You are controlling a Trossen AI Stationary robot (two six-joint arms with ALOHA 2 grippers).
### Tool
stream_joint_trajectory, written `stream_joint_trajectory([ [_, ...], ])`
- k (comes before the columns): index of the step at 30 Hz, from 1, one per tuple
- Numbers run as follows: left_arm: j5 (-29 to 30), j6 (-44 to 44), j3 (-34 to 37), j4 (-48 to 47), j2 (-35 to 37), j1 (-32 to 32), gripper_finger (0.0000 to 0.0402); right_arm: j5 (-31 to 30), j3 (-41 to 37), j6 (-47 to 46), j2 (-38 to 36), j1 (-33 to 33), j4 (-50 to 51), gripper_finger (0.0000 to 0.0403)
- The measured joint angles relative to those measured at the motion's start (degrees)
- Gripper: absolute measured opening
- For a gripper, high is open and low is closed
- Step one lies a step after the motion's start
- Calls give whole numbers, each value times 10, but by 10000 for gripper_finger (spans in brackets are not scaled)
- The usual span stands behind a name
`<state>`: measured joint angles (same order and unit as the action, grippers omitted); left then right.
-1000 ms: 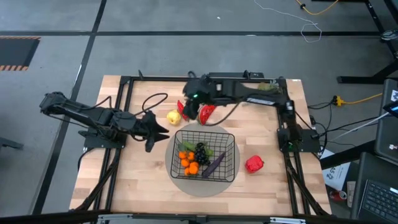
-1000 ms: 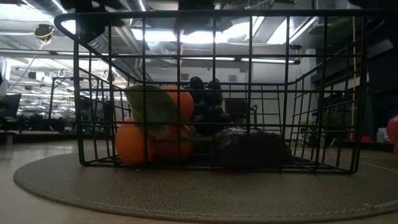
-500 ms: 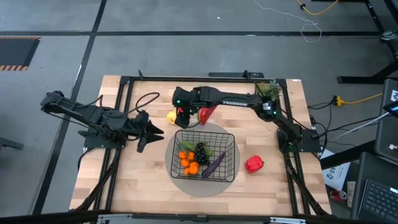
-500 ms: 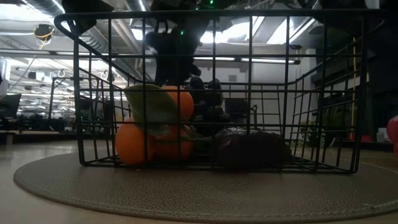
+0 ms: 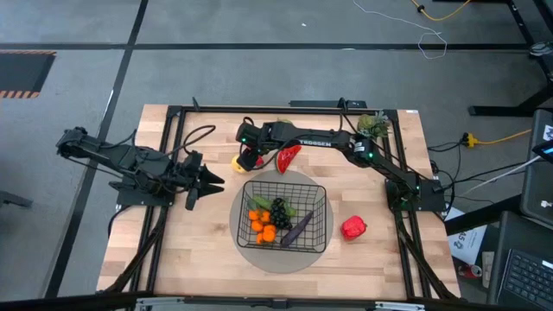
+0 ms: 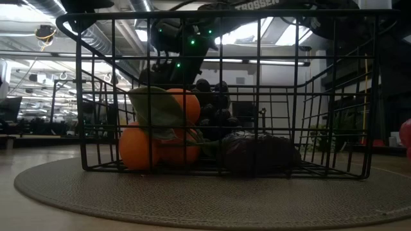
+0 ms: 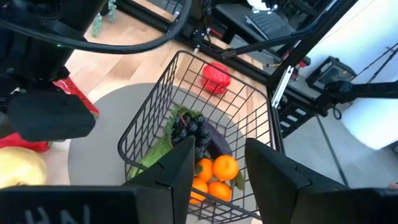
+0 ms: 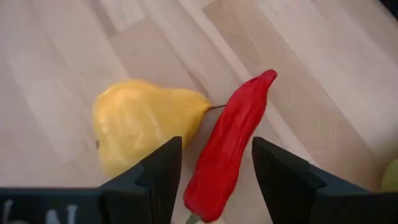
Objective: Build produce basket
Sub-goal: Put the red chili pepper into the black wire basket
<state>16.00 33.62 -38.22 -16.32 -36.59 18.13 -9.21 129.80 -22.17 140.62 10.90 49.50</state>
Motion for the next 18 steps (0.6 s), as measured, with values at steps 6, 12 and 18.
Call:
stream_joint_trajectory([
  [6,0,-11,0,-15,2,0,137,2,0,-33,26,0,-1,196],
  [12,0,-12,0,-13,2,0,137,-18,0,-46,46,-1,-6,196],
  [18,-1,-4,0,-13,3,0,137,-48,0,-47,67,-1,1,196],
])
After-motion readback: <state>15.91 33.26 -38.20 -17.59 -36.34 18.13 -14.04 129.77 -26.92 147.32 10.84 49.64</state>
